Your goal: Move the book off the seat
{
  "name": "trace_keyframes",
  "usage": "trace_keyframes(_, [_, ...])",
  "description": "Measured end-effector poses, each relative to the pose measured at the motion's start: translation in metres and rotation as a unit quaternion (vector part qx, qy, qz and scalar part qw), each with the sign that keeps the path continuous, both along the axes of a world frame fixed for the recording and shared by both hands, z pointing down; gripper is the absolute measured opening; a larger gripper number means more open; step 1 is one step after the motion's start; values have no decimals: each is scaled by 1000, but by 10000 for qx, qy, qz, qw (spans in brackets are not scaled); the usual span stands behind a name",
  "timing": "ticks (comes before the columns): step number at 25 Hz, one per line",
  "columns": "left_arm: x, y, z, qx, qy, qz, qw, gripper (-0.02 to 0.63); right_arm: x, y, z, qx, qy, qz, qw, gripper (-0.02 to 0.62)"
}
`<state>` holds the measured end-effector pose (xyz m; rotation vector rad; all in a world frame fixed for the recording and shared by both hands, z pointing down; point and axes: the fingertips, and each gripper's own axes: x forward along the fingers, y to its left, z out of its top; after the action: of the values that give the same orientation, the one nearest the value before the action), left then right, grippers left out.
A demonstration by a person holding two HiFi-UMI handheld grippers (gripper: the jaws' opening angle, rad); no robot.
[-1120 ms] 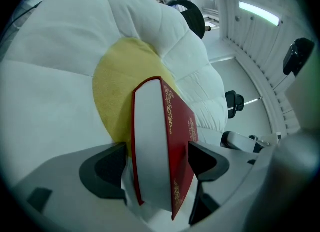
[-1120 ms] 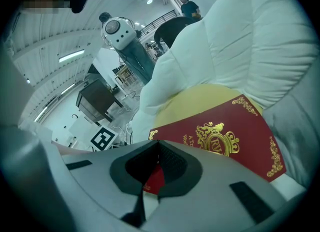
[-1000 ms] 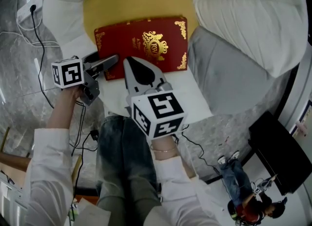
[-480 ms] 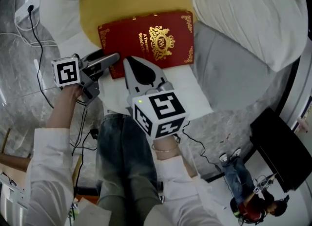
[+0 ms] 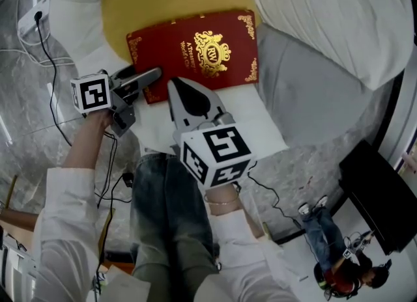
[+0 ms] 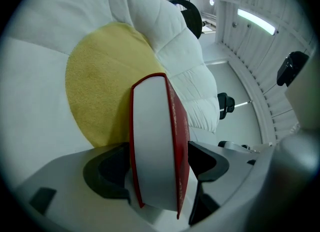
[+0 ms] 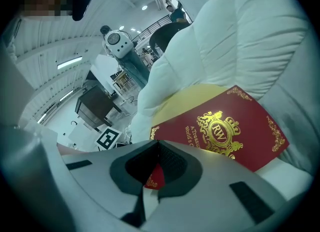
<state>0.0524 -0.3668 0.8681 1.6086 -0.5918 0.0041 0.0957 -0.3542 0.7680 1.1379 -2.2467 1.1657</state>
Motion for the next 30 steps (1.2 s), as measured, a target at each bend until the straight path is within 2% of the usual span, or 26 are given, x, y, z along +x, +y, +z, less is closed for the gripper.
trace_keyframes(4, [3,1,-2,22,103,95,9999,360,-2,2,4,-7,-21,17,10000,12])
trace_keyframes(7, [4,-3,-9,-29,564,-169,9983,296,1,-1,6,8,21,21,10000,11])
trace_keyframes(11, [15,-11,-32,81,1107,-227,9936,271,10,-9,-1,53,81,49,9999,12])
trace_keyframes(14, [18,-12,-39,54,1319,-226,9910,256,11,-12,-2,81,104,105,9999,12])
trace_keyframes(20, [15,-7,-32,-31,1174,-201,9929,247,10,-12,4,103,115,132,9998,12])
trace_keyframes(30, [12,-8,-46,217,618,-105,9978,241,12,-31,-16,240,175,156,9994,12])
